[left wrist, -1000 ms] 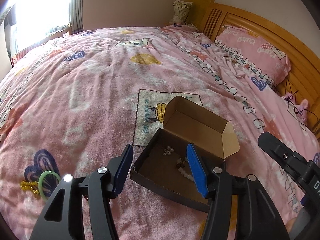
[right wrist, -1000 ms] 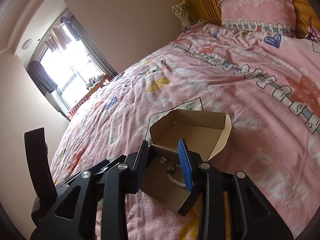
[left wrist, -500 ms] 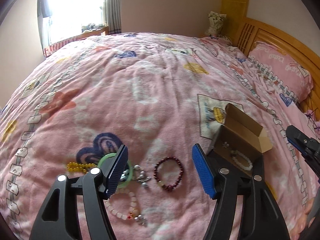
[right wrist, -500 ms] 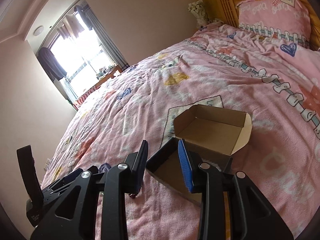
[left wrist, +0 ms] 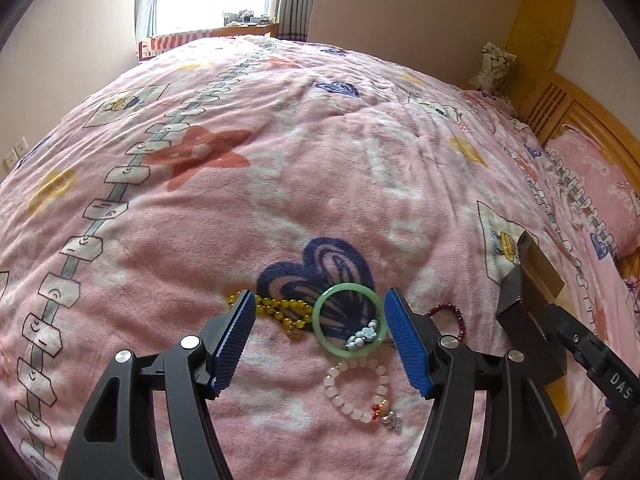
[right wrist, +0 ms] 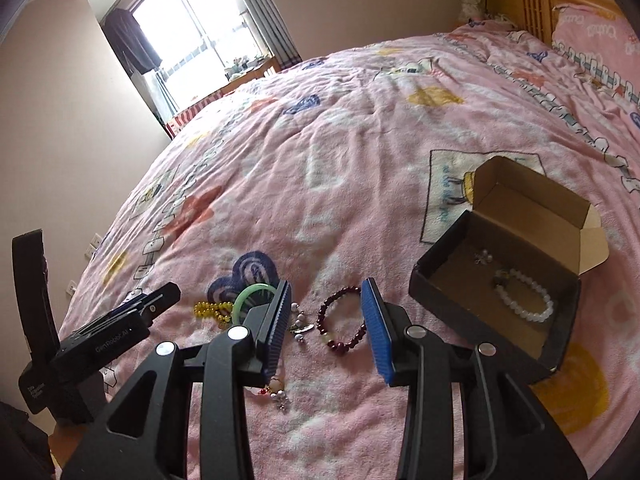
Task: Organize jewelry
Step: 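Grasp the yellow bead strand with the left tool while the right tool grasps the dark red bracelet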
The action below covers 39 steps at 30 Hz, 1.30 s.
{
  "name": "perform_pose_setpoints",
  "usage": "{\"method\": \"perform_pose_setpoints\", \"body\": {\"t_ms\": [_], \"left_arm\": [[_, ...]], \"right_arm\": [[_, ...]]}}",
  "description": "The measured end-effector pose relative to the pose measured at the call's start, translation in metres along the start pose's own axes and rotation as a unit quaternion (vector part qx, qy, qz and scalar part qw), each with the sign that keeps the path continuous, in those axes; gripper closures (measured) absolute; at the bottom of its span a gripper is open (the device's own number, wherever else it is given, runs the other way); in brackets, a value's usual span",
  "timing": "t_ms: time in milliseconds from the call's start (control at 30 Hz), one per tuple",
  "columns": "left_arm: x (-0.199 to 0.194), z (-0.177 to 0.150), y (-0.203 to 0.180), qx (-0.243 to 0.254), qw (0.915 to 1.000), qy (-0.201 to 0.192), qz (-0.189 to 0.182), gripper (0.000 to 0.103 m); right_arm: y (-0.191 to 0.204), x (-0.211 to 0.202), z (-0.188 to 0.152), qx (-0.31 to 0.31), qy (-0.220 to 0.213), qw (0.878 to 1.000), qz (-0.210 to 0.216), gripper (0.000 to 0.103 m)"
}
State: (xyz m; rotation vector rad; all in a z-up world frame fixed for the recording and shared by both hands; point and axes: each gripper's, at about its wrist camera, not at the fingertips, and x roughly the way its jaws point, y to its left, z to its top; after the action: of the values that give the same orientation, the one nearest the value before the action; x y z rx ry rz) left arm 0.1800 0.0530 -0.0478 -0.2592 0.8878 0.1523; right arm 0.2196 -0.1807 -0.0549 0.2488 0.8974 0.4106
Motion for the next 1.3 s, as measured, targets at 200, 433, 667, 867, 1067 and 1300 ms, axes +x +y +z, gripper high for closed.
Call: {"method": "perform_pose_setpoints", "body": {"t_ms": [200, 433, 667, 867, 1067, 1300], "left_arm": [[0.02, 0.0, 0.034, -0.021, 0.9993, 0.028, -0.013, 0.036], [0.054, -0.001, 0.059, -0.053, 0.9962, 0.053, -0.043, 0.036], [0.088, -0.009, 0.075, -0.081, 0.992, 0.08, -0.053, 0.036], [0.096, -0.01, 0.075, -0.068, 0.9942, 0.068, -0.048, 0.036], [0.097, -0.013, 0.065, -0.037, 0.9976, 0.058, 0.001, 0.047], [0.097, -0.014, 0.068, -0.036, 0.998, 0.051, 0.013, 0.074]], "right_arm": [[0.004, 0.027, -0.006, 0.016, 0.021, 1.0, -0.014, 0.066], [-0.004, 0.055, -0.015, 0.008, 0.048, 0.997, -0.056, 0.061], [-0.014, 0.079, -0.023, 0.004, 0.071, 0.995, -0.069, 0.061], [-0.02, 0.094, -0.029, 0.006, 0.086, 0.994, -0.068, 0.061], [-0.021, 0.102, -0.033, 0.009, 0.089, 0.994, -0.067, 0.063], [-0.025, 0.106, -0.032, 0.015, 0.089, 0.994, -0.068, 0.076]]}}
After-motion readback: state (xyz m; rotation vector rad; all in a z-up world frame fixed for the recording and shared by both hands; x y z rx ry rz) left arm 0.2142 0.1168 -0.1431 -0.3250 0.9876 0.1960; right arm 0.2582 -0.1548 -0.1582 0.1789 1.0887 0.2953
